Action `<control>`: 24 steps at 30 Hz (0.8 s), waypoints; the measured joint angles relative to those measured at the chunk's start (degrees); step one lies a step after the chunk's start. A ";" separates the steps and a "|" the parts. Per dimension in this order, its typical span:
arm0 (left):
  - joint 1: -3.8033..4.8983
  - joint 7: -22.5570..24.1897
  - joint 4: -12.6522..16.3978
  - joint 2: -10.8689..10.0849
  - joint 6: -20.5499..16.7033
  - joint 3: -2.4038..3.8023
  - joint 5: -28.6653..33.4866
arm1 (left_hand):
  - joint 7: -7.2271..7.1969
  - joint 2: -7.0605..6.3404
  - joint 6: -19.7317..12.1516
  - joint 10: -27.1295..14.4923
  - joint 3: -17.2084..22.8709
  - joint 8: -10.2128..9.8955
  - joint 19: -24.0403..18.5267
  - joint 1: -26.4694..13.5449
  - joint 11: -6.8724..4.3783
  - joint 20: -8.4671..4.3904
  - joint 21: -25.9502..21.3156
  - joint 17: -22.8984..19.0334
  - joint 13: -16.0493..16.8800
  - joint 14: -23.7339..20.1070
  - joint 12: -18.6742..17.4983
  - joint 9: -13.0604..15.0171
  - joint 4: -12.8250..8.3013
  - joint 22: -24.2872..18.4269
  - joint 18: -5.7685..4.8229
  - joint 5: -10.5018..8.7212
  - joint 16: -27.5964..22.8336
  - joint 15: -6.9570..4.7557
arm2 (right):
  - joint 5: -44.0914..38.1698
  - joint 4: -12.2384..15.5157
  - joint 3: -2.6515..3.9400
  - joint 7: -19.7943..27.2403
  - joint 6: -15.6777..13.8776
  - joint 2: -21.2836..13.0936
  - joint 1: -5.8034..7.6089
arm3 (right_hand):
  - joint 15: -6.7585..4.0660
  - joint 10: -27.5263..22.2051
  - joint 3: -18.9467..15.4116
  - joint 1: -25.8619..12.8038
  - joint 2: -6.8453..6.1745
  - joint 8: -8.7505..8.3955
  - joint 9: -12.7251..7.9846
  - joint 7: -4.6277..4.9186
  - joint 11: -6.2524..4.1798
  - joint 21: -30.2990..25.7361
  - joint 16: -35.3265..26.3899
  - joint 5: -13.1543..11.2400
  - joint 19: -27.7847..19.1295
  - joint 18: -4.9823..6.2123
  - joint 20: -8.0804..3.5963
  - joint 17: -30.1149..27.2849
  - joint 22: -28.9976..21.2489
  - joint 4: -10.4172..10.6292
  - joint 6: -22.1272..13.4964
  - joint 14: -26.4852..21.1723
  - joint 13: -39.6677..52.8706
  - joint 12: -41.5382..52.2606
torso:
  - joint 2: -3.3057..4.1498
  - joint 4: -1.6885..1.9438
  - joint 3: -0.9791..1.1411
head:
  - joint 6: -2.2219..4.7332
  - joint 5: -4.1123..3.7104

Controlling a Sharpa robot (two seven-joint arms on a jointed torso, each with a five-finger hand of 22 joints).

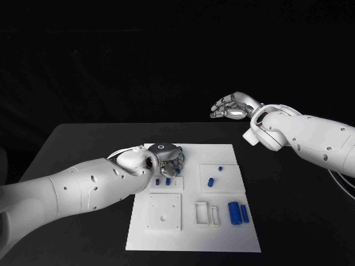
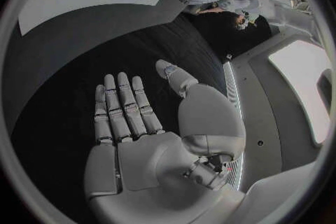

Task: Assemble the parts on the task board

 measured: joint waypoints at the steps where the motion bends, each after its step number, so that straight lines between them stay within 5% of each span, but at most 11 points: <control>1: -0.02 0.03 0.10 -0.08 -0.26 0.00 0.02 | 0.07 0.14 0.08 0.01 -0.07 0.00 0.00 0.00 0.00 0.00 0.00 -0.03 0.03 0.00 0.00 -0.05 -0.07 0.00 0.00 0.00 0.00 0.00 | 0.00 0.00 0.00 0.00 0.00 0.01 0.00 | 0.00 0.00 0.00 0.00 0.00 0.00 0.00 0.00 0.00 0.00 0.00 0.00 0.00 0.00 0.00 0.00 0.00 0.00 0.00 0.00 0.00 0.00 | 0.00 0.01 0.00 | 0.01 0.00; 13: -0.10 0.16 1.59 -1.40 -3.05 0.11 0.71 | -0.02 0.65 0.57 0.46 0.08 0.34 0.52 -0.07 -0.40 -0.10 0.22 -0.11 0.03 0.55 0.00 -0.21 -0.23 -0.01 0.00 0.24 0.00 -0.34 | 0.00 -0.06 0.00 0.00 0.00 0.01 0.00 | 0.00 0.00 0.00 0.00 0.00 -0.01 -0.05 0.00 0.00 -0.22 0.00 0.00 0.00 0.01 0.00 0.00 0.00 0.00 0.00 0.00 0.00 0.00 | 0.00 0.02 -0.03 | 0.19 0.08; 17: -0.12 0.16 2.78 -2.53 -3.74 0.52 1.44 | -0.22 0.69 0.78 0.77 0.01 0.33 0.74 -0.11 -0.46 -0.30 0.22 -0.17 0.01 0.65 -0.01 -0.21 -0.31 -0.01 0.00 0.23 0.00 -0.42 | 0.01 -0.06 0.00 0.01 0.00 -0.01 0.00 | 0.00 0.00 0.00 0.00 0.00 -0.01 -0.05 0.00 0.00 -0.22 0.00 0.00 0.00 0.00 0.00 0.01 0.05 0.00 0.00 0.00 0.00 0.00 | 0.00 0.02 -0.03 | 0.25 0.16; 24: -0.15 0.04 5.12 -5.27 -3.92 2.12 3.08 | -0.22 0.68 0.78 0.85 0.00 0.33 0.91 -0.11 -0.40 -0.31 0.22 -0.17 -0.01 0.82 -0.01 -0.22 -0.31 -0.01 -0.01 0.23 0.00 -0.42 | 0.01 0.00 0.00 0.01 0.00 -0.26 0.00 | 0.00 0.00 0.00 0.00 0.00 -0.01 -0.05 0.00 0.00 -0.22 0.00 0.00 0.00 0.00 0.00 0.01 0.05 0.00 0.00 0.00 0.00 0.00 | -0.02 0.02 -0.01 | 0.34 0.19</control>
